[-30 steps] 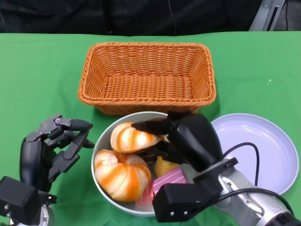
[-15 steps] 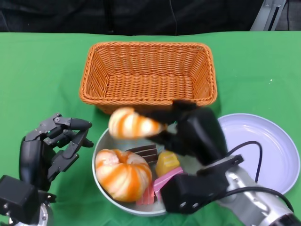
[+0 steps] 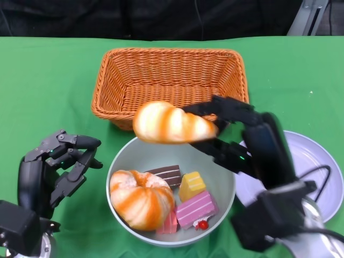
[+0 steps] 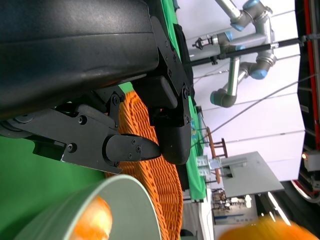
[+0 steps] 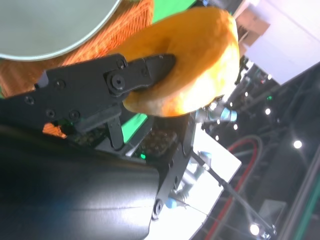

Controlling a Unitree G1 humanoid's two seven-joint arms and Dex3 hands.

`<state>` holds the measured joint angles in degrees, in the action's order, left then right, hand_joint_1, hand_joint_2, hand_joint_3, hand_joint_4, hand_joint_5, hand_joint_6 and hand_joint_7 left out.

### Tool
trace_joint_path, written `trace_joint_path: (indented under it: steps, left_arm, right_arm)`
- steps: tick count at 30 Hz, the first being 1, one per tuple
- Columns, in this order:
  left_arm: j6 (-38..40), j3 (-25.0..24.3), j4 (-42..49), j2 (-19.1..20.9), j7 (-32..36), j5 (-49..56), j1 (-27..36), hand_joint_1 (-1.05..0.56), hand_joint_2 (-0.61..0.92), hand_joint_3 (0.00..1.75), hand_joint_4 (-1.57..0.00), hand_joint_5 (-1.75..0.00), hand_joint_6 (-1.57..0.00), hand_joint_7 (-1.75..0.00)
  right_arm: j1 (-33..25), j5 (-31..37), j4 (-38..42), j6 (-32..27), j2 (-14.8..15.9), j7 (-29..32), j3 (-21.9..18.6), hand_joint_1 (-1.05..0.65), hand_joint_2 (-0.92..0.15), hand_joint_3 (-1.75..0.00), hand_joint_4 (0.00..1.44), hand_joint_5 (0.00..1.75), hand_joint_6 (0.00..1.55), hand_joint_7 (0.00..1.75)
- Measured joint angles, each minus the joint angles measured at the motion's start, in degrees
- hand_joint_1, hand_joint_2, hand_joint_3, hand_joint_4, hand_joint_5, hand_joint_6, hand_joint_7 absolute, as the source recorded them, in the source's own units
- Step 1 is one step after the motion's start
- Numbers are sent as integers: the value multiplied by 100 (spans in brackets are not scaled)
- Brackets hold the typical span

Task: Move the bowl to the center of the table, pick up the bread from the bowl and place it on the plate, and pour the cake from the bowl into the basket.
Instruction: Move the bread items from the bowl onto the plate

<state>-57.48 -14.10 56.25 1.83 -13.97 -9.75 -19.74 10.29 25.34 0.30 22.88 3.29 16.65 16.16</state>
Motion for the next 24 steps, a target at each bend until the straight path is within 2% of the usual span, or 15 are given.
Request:
trace_joint_path:
  steps: [5,6,10,13,16,24]
  left_arm:
    - [14,-6,-12,9,-30,-7,1,-13,91,36,-83,-128,-92,-93]
    - [13,-4,-14,10,-55,-6,-1,-13,92,36,-83,-128,-92,-93]
    - [13,-14,-13,33,-60,-2,5,-13,91,36,-83,-127,-93,-92]
    - [13,-20,-12,40,-59,1,3,-14,92,36,-83,-127,-93,-92]
    - [13,-28,-9,51,-57,7,4,-14,92,36,-83,-128,-93,-92]
    - [15,-36,12,92,11,49,5,-15,92,35,-83,-129,-93,-93]
  right_arm:
    - [-694,-154,-471,-87,460,-385,-537,-20,-92,-4,74,165,82,96]
    - [-793,-157,-479,-85,538,-421,-647,-19,-92,-4,74,158,81,95]
    - [-1076,-218,-423,-63,827,-514,-1041,-18,-92,-6,74,149,80,93]
    - [-1157,-270,-287,-10,859,-510,-1233,-20,-92,-10,73,162,80,91]
    - [-1197,-239,-51,38,886,-391,-1432,-19,-92,-11,73,166,80,91]
    - [-1096,-48,768,227,909,63,-1658,-20,-92,-8,72,161,83,85]
